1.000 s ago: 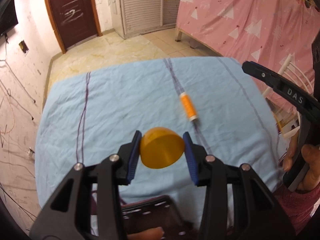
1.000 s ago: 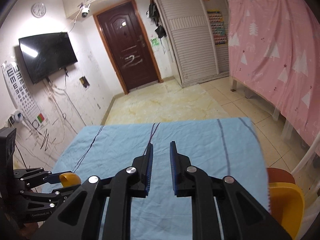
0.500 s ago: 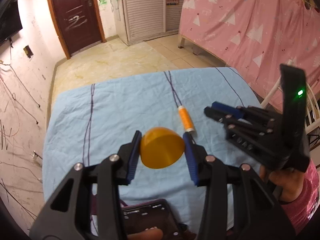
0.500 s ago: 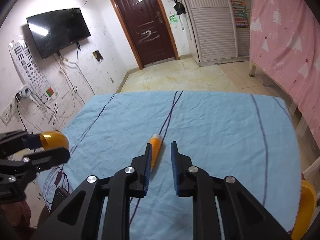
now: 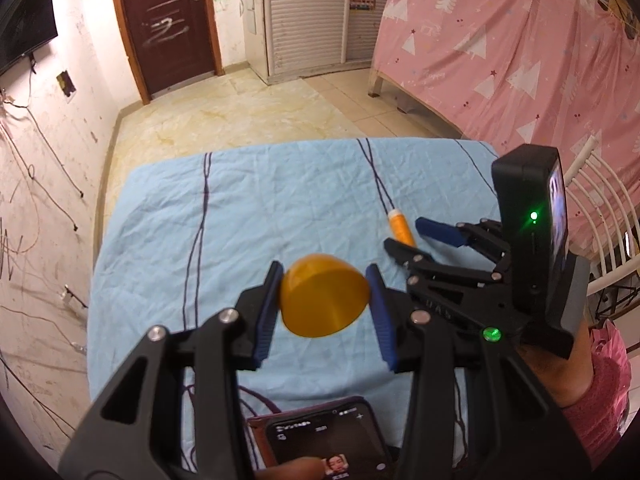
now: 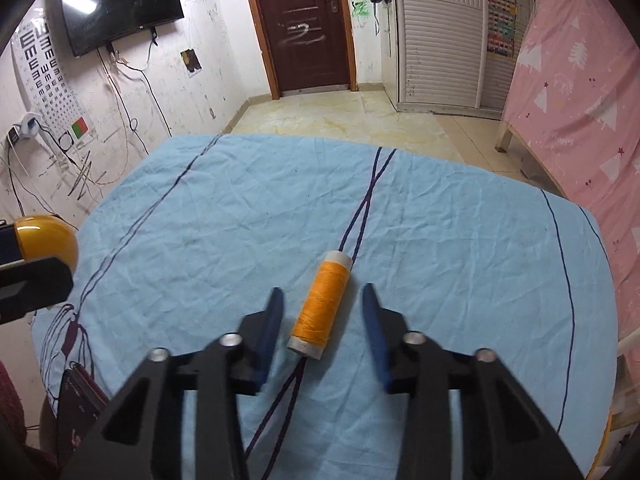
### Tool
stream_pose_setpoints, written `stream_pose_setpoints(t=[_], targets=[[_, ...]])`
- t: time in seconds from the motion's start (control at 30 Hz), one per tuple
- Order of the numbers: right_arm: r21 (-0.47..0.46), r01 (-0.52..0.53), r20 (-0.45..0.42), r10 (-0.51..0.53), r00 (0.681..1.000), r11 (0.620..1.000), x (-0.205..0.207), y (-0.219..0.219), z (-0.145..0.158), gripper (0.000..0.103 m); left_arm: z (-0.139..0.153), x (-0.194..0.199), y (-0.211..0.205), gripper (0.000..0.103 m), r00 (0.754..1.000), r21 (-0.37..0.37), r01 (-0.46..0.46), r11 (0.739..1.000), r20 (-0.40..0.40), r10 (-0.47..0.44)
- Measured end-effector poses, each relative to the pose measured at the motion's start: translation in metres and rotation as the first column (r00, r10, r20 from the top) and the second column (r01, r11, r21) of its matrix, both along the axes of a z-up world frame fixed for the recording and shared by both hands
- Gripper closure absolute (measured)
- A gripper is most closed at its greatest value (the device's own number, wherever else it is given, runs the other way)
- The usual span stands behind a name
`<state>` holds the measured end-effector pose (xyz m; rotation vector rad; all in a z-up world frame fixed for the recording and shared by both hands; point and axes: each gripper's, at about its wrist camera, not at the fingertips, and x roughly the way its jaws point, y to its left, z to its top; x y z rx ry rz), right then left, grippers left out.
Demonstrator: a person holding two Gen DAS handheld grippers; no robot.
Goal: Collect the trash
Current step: 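Close the right tool on the orange thread spool and lift it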
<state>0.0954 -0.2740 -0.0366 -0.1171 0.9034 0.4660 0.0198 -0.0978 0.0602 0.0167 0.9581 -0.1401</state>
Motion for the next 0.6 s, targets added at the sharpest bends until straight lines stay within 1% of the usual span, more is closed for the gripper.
stream_pose_setpoints(t=[0.03, 0.1, 0.17, 0.23, 0.27, 0.43, 0.6], targets=[[-0.023, -0.001, 0.007, 0.001, 1.0, 1.0, 0.0, 0.003, -0.002, 0.083, -0.001, 0.0, 0.001, 0.063, 1.0, 0.0, -0.001, 1.0, -0.003, 0.001], [-0.039, -0.009, 0.014, 0.009, 1.0, 0.999, 0.0, 0.006, -0.002, 0.089, -0.003, 0.001, 0.002, 0.063, 1.0, -0.002, -0.003, 1.0, -0.008, 0.003], [-0.042, -0.01, 0.021, 0.011, 1.0, 0.999, 0.0, 0.006, -0.004, 0.091, -0.004, 0.001, 0.002, 0.063, 1.0, -0.005, -0.002, 1.0, -0.014, 0.002], [-0.029, 0.0, 0.021, 0.0, 1.0, 1.0, -0.001, 0.003, -0.005, 0.094, -0.005, 0.001, 0.0, 0.063, 1.0, -0.006, 0.001, 1.0, -0.017, -0.001], [-0.023, 0.007, 0.026, -0.007, 1.0, 1.0, -0.001, 0.001, -0.004, 0.094, -0.005, 0.001, -0.002, 0.063, 1.0, -0.005, 0.003, 1.0, -0.016, -0.003], [0.065, 0.041, 0.033, -0.043, 0.999, 0.997, -0.003, -0.026, 0.006, 0.094, -0.002, 0.002, -0.009, 0.063, 1.0, -0.003, 0.011, 1.0, -0.01, -0.011], [0.157, 0.094, 0.061, -0.104, 0.993, 0.983, -0.013, -0.065, 0.021, 0.094, 0.004, 0.001, -0.03, 0.063, 0.999, 0.002, 0.041, 0.999, -0.001, -0.041]])
